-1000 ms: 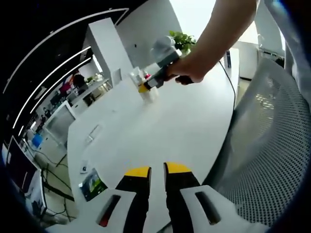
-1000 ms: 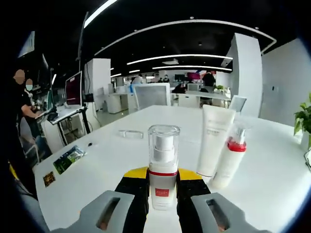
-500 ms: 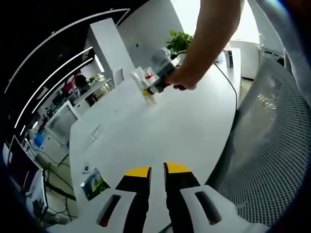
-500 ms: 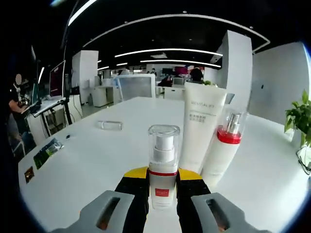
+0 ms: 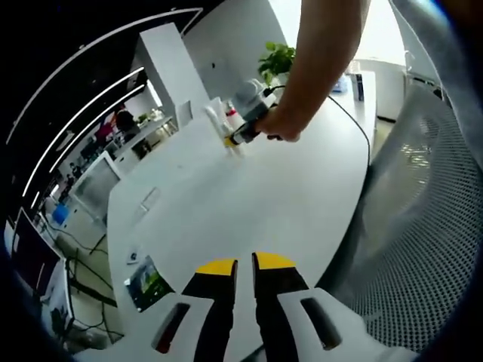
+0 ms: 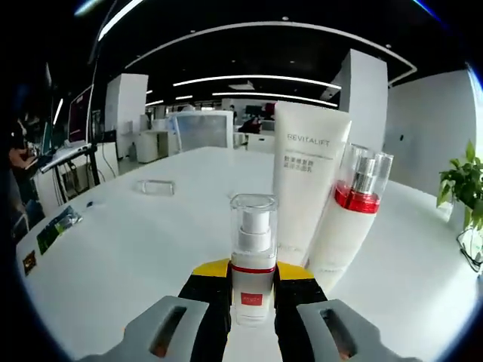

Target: Arrange the skincare products in the storage area until every visible bottle or jar stands upright without overlapping.

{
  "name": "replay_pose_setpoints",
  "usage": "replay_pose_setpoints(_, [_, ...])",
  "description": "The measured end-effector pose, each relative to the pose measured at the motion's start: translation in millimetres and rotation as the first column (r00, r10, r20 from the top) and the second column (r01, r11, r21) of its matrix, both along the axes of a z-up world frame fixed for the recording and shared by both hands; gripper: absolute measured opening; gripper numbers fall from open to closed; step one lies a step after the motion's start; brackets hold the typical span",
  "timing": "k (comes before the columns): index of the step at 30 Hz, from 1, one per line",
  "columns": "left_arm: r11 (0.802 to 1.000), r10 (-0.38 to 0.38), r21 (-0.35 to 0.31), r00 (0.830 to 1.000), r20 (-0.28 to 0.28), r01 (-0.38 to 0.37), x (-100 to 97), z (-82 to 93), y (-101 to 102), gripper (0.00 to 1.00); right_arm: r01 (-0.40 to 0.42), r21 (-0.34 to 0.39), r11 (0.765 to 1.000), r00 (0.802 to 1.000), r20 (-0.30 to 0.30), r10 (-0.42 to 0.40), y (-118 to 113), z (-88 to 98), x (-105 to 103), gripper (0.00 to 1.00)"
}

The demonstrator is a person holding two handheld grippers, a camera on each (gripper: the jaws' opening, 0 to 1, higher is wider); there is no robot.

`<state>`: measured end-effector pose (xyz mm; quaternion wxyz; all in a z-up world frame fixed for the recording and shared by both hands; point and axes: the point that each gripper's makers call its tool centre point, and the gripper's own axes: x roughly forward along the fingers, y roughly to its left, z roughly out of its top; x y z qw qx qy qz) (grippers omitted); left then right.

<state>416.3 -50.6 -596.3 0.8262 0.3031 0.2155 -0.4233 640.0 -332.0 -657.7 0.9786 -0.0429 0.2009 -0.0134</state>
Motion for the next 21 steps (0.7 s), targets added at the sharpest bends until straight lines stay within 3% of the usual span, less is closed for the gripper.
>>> replay_pose_setpoints(4, [1.000, -0.006, 0.009, 1.000, -0.001, 0.006, -1.3, -1.6, -0.4, 0.08, 0.033, 0.041, 0.999, 0.998, 0.048, -0.035, -6.6, 1.0, -3.2, 0.13])
replay_pose_setpoints(11, [1.000, -0.002, 0.019, 1.000, -0.007, 0.002, -1.3, -3.7, 1.0, 0.07, 0.046, 0.039, 0.998, 0.997, 0.056, -0.048, -7.4, -1.8, -6.9, 0.13])
replay_pose_setpoints(21, [0.999, -0.003, 0.033, 1.000, -0.017, 0.004, -1.6, -6.8, 2.0, 0.06, 0.092, 0.032, 0.995, 0.995, 0.036, -0.093, -13.0, -2.8, 7.4, 0.13])
